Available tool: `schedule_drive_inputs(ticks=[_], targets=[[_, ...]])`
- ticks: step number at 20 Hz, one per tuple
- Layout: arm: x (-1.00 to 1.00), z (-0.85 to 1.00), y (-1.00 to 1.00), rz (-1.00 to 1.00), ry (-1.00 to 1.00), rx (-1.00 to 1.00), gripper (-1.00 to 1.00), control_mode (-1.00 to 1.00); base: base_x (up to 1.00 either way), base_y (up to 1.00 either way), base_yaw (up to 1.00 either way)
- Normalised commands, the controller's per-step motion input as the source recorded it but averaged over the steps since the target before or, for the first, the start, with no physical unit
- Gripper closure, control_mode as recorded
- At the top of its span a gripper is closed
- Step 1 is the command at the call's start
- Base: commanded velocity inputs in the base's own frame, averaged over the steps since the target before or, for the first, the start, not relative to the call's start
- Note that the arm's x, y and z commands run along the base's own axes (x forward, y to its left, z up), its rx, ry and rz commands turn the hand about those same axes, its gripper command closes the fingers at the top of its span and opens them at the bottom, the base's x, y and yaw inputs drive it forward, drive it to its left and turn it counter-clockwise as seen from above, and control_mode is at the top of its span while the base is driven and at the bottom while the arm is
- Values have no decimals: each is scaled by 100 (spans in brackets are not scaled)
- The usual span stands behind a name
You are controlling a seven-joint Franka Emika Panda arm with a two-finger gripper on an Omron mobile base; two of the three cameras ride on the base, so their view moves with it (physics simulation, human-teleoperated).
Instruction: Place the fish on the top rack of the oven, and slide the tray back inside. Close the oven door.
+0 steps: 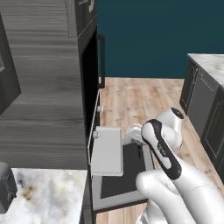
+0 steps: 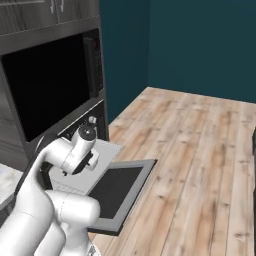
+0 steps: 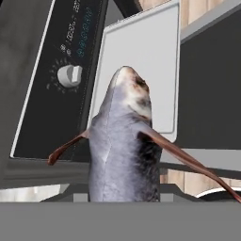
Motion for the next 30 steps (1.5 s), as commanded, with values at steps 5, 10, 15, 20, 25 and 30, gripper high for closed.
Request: schedule_drive_inputs(ticks=[5,10,15,20,25,30], targets=[[34,-49,14,0,0,0,100,-100,0,0,0],[22,-52,8,0,-1,0,100,-100,0,0,0],[1,-46,0,0,-7,0,100,-100,0,0,0],[6,-45,2,0,-7,0,100,-100,0,0,0],[3,-53,0,0,-11,0,100,-100,0,0,0],[0,-50,0,0,-10,0,100,-100,0,0,0]])
